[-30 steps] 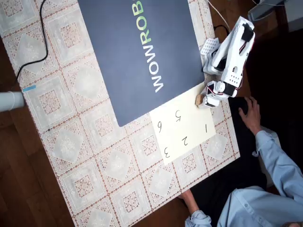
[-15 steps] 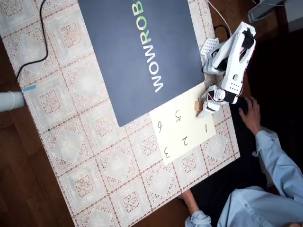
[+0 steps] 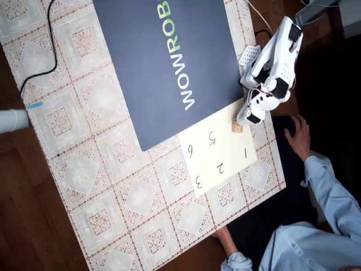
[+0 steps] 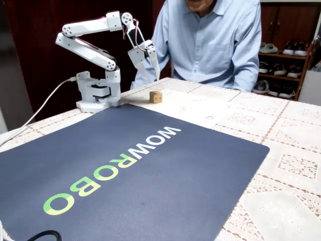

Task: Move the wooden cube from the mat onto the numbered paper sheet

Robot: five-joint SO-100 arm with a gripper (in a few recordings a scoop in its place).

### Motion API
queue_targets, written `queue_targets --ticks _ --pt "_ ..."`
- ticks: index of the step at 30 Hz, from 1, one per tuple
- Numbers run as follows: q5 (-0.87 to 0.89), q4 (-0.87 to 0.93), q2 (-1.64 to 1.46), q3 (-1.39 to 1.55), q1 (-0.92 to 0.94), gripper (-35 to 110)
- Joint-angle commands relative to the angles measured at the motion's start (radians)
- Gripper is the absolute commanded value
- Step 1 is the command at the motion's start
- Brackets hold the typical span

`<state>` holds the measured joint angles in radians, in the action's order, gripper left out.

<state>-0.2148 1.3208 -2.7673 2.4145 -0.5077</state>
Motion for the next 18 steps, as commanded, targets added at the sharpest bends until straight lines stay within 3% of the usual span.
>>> queue_targets --ticks 1,6,11,18 --pt "-0.086 0.011 -0.107 -0.058 0.281 0" --pt "-0.12 0.02 -0.249 -0.011 0.561 0" --pt "-0.063 0.074 -0.486 0.195 0.704 0" --pt "-0.02 0.193 -0.486 0.253 0.81 0"
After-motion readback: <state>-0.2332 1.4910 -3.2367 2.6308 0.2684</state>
